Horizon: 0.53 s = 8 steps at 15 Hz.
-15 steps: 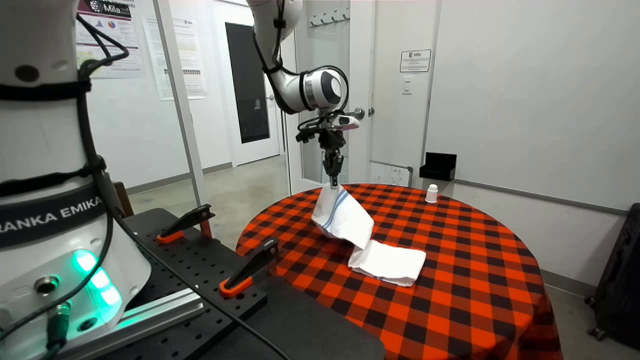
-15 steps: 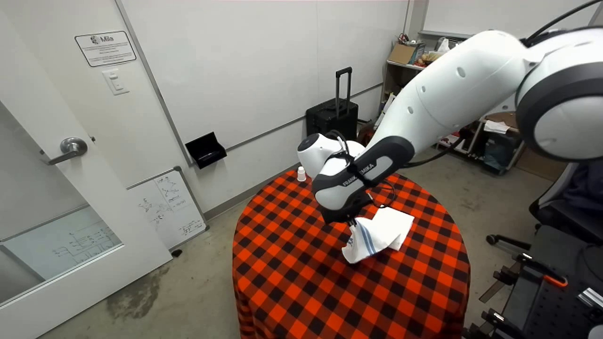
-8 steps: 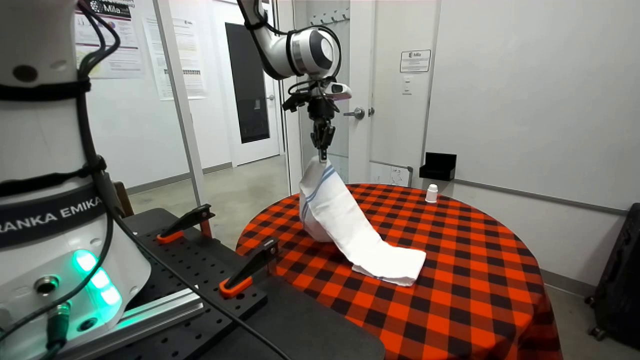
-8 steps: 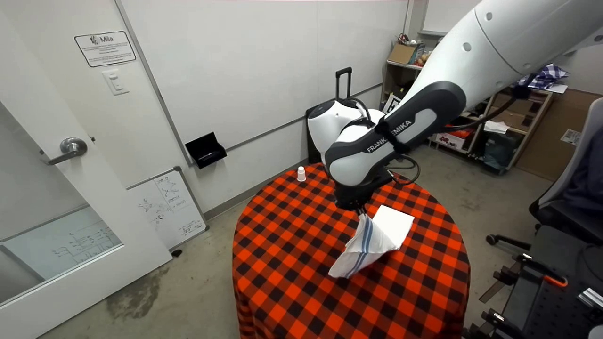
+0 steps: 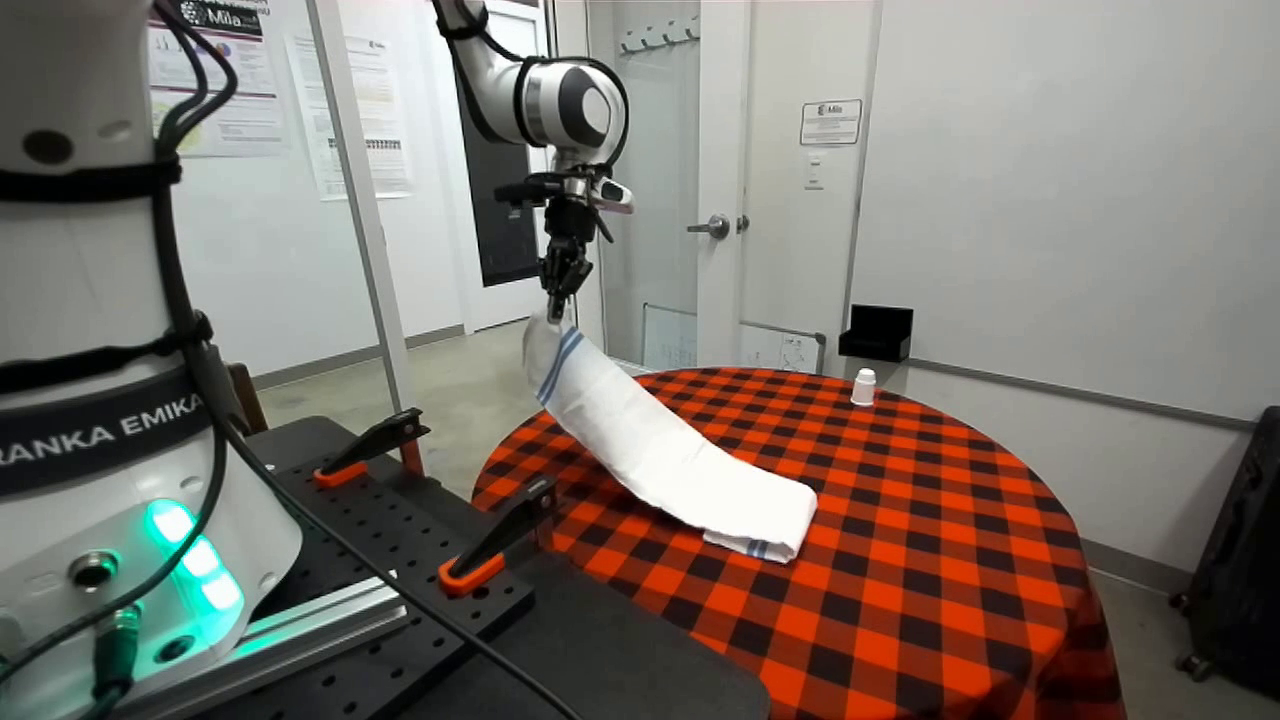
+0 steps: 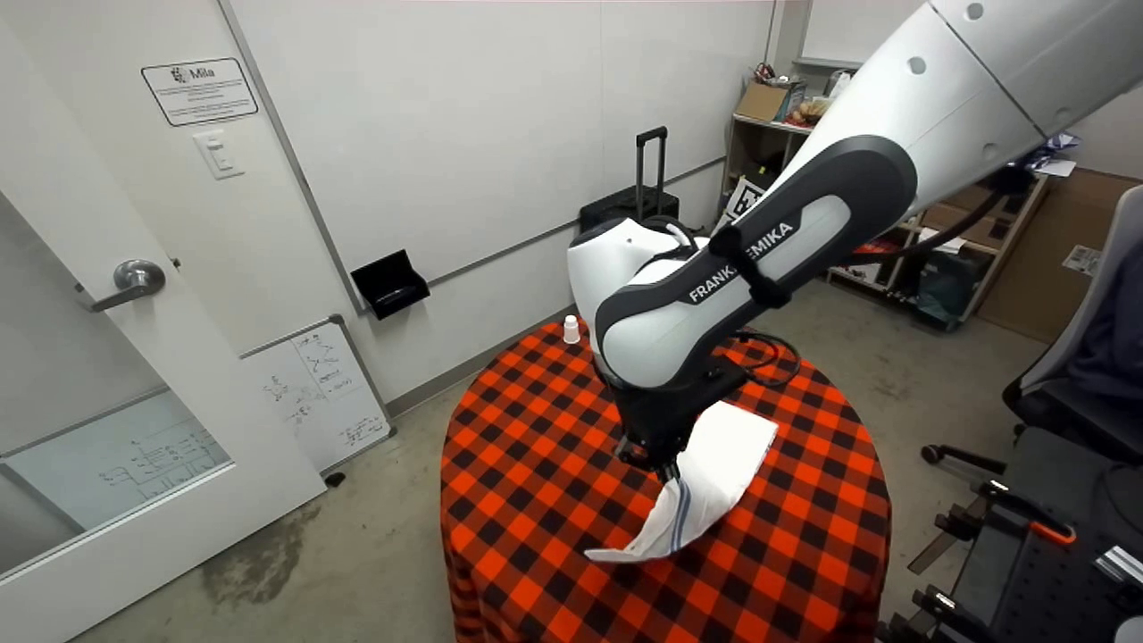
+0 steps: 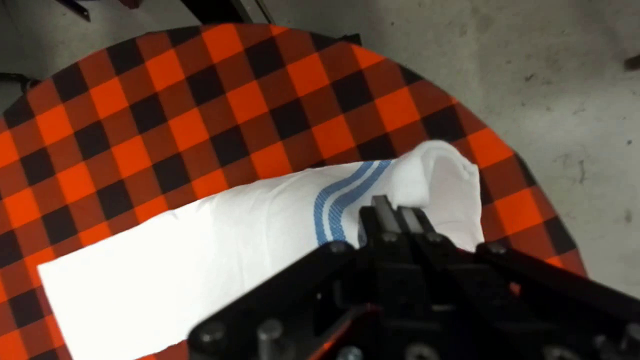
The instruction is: Fold the towel on the table
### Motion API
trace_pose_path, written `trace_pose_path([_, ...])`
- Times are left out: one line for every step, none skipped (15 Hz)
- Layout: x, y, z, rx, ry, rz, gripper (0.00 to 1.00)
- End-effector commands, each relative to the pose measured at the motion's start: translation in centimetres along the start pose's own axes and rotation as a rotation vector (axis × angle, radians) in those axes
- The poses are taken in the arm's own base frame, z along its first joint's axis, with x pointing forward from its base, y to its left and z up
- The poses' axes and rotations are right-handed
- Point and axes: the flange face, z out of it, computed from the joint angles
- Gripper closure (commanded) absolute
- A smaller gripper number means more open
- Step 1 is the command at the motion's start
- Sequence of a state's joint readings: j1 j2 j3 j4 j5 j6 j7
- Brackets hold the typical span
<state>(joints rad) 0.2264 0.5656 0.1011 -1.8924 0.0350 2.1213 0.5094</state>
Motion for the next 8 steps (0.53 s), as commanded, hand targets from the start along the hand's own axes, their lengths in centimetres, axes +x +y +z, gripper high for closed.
trace_pose_path([-2.0, -2.9, 1.3, 0.042, -0.092, -0.126, 1.0])
trace_pose_path([-2.5, -3.9, 1.7, 0.047, -0.113, -0.157, 1.0])
trace_pose_path([-2.8, -4.5, 2.2, 0.047, -0.128, -0.179, 1.0])
trace_pose_path([-3.2, -5.6, 2.6, 0.05, -0.139, -0.203, 1.0])
trace_pose_path([-3.3, -6.2, 3.1, 0.051, -0.151, -0.221, 1.0])
trace_pose_path([-3.6, -7.1, 3.5, 0.063, -0.167, -0.243, 0.97])
trace_pose_path([-3.8, -7.7, 3.9, 0.068, -0.175, -0.25, 0.73])
trace_pose_path([-4.1, -8.5, 4.2, 0.074, -0.193, -0.275, 0.72])
